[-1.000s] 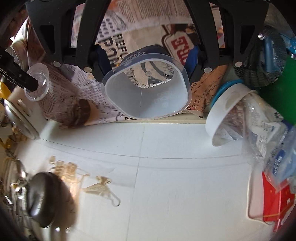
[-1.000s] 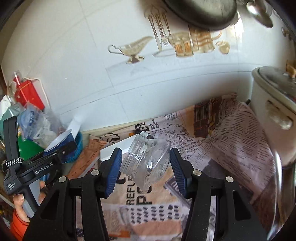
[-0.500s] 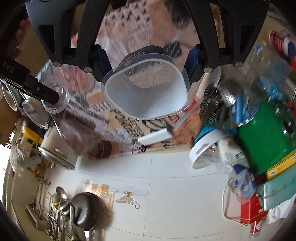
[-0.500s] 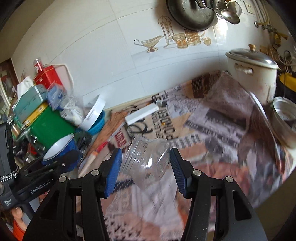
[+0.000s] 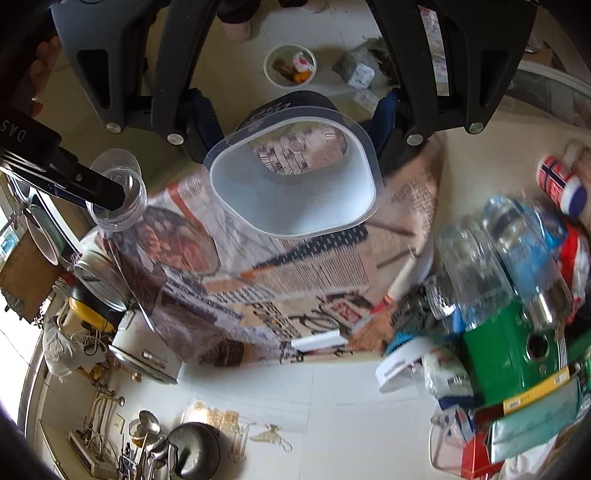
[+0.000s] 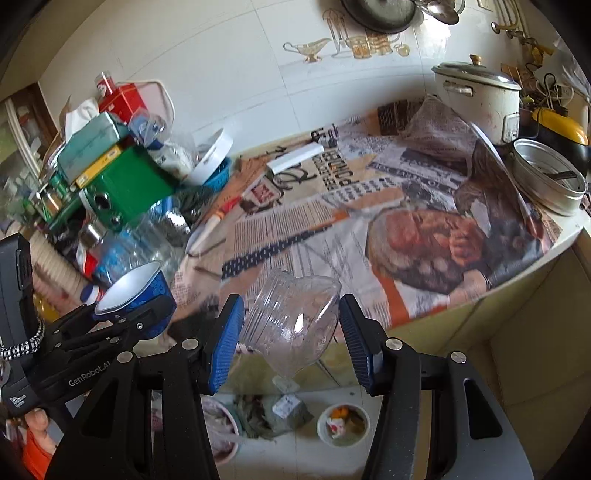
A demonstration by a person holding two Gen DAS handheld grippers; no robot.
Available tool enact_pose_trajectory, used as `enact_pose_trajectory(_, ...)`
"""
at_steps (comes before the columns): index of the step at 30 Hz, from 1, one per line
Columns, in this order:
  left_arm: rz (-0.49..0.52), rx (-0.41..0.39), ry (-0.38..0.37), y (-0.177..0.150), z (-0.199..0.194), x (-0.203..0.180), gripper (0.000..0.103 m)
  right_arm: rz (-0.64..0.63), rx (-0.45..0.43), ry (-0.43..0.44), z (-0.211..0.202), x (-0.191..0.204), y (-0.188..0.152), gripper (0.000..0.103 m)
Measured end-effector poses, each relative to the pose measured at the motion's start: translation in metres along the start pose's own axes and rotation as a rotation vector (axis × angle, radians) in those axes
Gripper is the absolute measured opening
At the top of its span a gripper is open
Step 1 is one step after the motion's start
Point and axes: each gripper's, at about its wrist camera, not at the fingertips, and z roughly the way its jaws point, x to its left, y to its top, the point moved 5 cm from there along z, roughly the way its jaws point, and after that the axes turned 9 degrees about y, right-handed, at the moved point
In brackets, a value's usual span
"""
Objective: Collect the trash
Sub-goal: 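Carry the cup and clear bottle with both tools down to the bucket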
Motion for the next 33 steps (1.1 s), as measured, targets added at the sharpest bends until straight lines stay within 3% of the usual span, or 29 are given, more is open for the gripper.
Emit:
enact_pose_trajectory(6,-0.031,0.100,0.032,-0.050,0.032,-0.023,0.067,0.003,0.075,0.023,0.005,-0.032,-0.035,0.050)
enact_pose_trajectory(14,-0.127,0.215,0.066,-0.137,0.090,-0.057,0.067,-0.046,0.212,0.057,0.044,-0.087,-0.092,0.050)
enact_pose_trajectory(20,-0.231,0.338,0.055,-0.220,0.163,-0.063,0.067,-0.059,0.306,0.070,0.093,-0.124,-0.144,0.050)
enact_pose_trajectory(27,-0.243,0.414,0.107,-0.303,0.235,-0.053,0.067,-0.049,0.383,0.061,0.162,-0.157,-0.211,0.050)
enact_pose_trajectory(33,-0.238,0.484,0.115,-0.356,0.289,-0.045,0.067,-0.059,0.431,0.051,0.214,-0.162,-0.262,0.050)
